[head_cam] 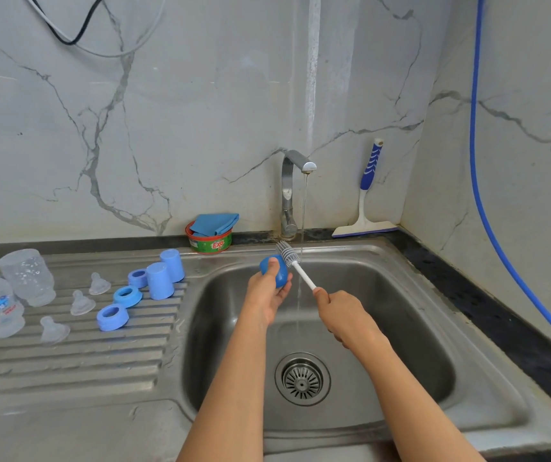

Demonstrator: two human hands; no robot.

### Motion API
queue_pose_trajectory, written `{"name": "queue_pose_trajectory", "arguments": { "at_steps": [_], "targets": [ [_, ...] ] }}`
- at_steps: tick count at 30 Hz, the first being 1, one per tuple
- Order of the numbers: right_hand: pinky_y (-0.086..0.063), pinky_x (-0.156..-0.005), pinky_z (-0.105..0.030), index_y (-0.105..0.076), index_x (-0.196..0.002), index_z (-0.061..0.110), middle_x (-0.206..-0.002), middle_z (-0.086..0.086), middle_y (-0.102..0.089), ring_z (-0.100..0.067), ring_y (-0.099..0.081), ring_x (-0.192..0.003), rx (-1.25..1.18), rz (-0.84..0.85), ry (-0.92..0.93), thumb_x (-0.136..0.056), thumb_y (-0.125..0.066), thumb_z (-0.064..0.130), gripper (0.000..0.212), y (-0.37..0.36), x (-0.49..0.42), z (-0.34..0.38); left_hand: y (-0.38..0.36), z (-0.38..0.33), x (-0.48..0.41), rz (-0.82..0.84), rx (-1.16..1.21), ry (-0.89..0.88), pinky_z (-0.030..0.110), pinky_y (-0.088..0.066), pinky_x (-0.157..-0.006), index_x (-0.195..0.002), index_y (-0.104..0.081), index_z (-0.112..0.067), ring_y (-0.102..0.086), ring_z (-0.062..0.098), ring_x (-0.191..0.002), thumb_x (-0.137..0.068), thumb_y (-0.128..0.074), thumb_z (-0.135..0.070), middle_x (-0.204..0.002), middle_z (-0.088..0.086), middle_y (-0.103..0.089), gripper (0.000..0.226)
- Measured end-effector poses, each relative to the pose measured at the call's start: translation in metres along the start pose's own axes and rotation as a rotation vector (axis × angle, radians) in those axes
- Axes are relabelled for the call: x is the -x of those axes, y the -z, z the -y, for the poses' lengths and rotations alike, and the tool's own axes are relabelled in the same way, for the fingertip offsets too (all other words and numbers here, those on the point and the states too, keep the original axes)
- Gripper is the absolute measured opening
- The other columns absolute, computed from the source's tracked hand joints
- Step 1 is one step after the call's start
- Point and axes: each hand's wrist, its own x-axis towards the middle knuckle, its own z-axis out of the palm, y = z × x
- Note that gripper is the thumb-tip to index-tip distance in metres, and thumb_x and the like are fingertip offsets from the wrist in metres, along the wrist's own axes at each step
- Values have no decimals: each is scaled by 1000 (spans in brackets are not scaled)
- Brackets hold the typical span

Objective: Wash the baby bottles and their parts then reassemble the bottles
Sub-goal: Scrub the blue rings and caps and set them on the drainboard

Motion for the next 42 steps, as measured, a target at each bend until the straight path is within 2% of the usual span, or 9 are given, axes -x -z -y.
{"name": "queue_pose_trajectory", "arguments": {
  "at_steps": [7, 13, 17, 19, 23, 28, 32, 37, 42],
  "targets": [
    [-34, -44, -23, -53, -88, 11, -64, -1, -49, -13, -42, -47, 41, 100, -30, -100, -28, 45, 44, 0, 11, 2, 3, -6, 0, -119, 178, -29, 35, -45, -103, -129, -44, 1, -53, 22, -107, -99, -52, -21, -117, 14, -52, 38],
    [-27, -49, -21, -51, -90, 8, -66, 0, -41, -10, -32, -53, 0, 23, -52, -102, -29, 40, 40, 3, -1, -6, -5, -7, 11, 113, 75, 93, 34, -53, -89, -113, -48, -3, -61, 25, -97, -97, -55, -22, -111, 17, -56, 26],
    [-34, -51, -25, -45, -74, 15, -69, -3, -44, -15, -40, -56, 32, 73, -34, -102, -30, 38, 39, 6, 4, -3, -6, -7, 7, 23, 57, 38, 33, -47, -100, -122, -45, -8, -57, 20, -100, -99, -50, -30, -112, 12, -54, 32],
    [-36, -54, -29, -46, -83, 16, -78, -7, -48, -20, -43, -61, 72, 93, -26, -103, -28, 36, 34, 7, 7, -1, -6, -7, 3, -42, 39, -4, 31, -42, -103, -132, -42, -8, -52, 18, -106, -100, -46, -35, -117, 9, -51, 42],
    [-35, -46, -24, -51, -88, 9, -74, -5, -51, -15, -44, -52, 43, 82, -65, -101, -30, 42, 41, 11, 9, -2, -2, -9, -1, -72, 176, 7, 32, -47, -96, -129, -41, -5, -51, 23, -105, -100, -48, -32, -117, 14, -46, 40],
    [-35, -44, -23, -45, -69, 15, -74, -9, -50, -17, -42, -50, 4, 46, -26, -102, -27, 37, 43, 11, 9, 1, 1, -9, 1, 15, 233, 87, 27, -55, -65, -128, -39, -4, -58, 27, -86, -100, -48, -30, -126, 24, -46, 40],
    [-35, -53, -29, -38, -65, 23, -70, -5, -47, -18, -41, -57, -48, -2, 33, -103, -25, 35, 42, 8, 6, 4, -1, 2, 9, 120, 20, 162, 27, -55, -67, -121, -45, -4, -62, 26, -81, -100, -49, -31, -122, 25, -53, 34],
    [-47, -68, -35, -62, -94, 5, -79, -9, -57, -24, -54, -68, -111, -133, -31, -102, -27, 42, 52, 13, 1, -3, -4, 15, 5, 21, -67, 96, 26, -53, -67, -125, -47, -7, -60, 23, -90, -101, -44, -35, -119, 18, -54, 37],
    [-53, -80, -44, -62, -109, 1, -100, -19, -65, -35, -63, -91, -118, -194, -75, -101, -25, 45, 58, 14, -7, -9, -14, 20, -2, -25, 29, 166, 27, -53, -71, -125, -45, -5, -59, 24, -88, -99, -49, -34, -120, 20, -52, 39]
  ]
}}
